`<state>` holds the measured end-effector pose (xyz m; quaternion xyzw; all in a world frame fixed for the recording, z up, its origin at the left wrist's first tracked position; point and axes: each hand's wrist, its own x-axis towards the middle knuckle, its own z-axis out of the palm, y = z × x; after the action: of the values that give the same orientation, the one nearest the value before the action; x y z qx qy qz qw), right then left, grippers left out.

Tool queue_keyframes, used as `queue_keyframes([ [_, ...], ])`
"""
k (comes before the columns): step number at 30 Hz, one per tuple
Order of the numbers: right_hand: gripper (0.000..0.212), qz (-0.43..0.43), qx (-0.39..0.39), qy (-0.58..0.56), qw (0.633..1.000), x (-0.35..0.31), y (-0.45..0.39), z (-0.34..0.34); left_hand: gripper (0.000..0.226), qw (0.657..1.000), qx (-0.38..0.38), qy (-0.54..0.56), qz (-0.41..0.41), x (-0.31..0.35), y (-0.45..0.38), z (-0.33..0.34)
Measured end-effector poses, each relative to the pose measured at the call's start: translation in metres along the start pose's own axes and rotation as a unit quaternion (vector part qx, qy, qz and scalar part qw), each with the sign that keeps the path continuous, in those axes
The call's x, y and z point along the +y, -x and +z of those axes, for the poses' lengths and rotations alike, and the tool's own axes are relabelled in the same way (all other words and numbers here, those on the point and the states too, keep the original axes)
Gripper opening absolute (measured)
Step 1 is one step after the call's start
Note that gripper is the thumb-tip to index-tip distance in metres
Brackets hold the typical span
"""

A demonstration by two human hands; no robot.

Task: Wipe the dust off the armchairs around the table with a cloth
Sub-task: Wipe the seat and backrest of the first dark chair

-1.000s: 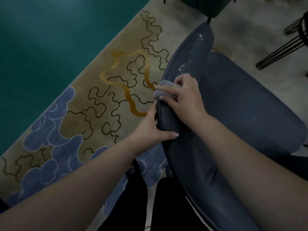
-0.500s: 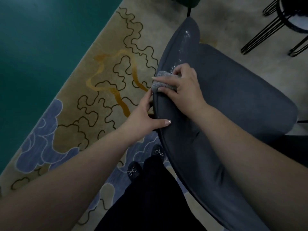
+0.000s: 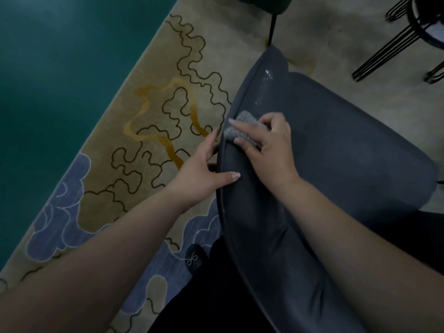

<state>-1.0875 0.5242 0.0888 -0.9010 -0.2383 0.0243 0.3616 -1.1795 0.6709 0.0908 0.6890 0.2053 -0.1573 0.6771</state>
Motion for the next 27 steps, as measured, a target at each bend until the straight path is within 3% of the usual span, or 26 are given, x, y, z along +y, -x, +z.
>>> queue_keyframes([
  [4, 0.036, -0.018, 0.001, -0.02, 1.0, 0.002, 0.015, 0.0, 0.1, 0.999, -0.003, -0.04, 0.01, 0.008, -0.014, -0.003],
  [10, 0.031, 0.009, 0.029, 0.002, 1.0, 0.017, -0.061, 0.004, 0.097, 0.999, -0.001, -0.037, 0.014, 0.014, -0.031, -0.005],
  [16, 0.038, -0.006, 0.051, -0.018, 0.999, 0.016, -0.016, 0.004, 0.098, 0.999, -0.011, -0.036, 0.009, 0.018, -0.046, -0.008],
  [23, 0.033, 0.046, 0.066, -0.016, 0.997, 0.03, -0.084, 0.007, 0.098, 0.999, -0.017, -0.033, 0.012, 0.02, -0.047, -0.009],
  [27, 0.035, 0.034, 0.079, -0.03, 0.996, 0.026, -0.056, 0.008, 0.096, 1.0, -0.015, -0.023, 0.009, 0.019, -0.048, -0.008],
])
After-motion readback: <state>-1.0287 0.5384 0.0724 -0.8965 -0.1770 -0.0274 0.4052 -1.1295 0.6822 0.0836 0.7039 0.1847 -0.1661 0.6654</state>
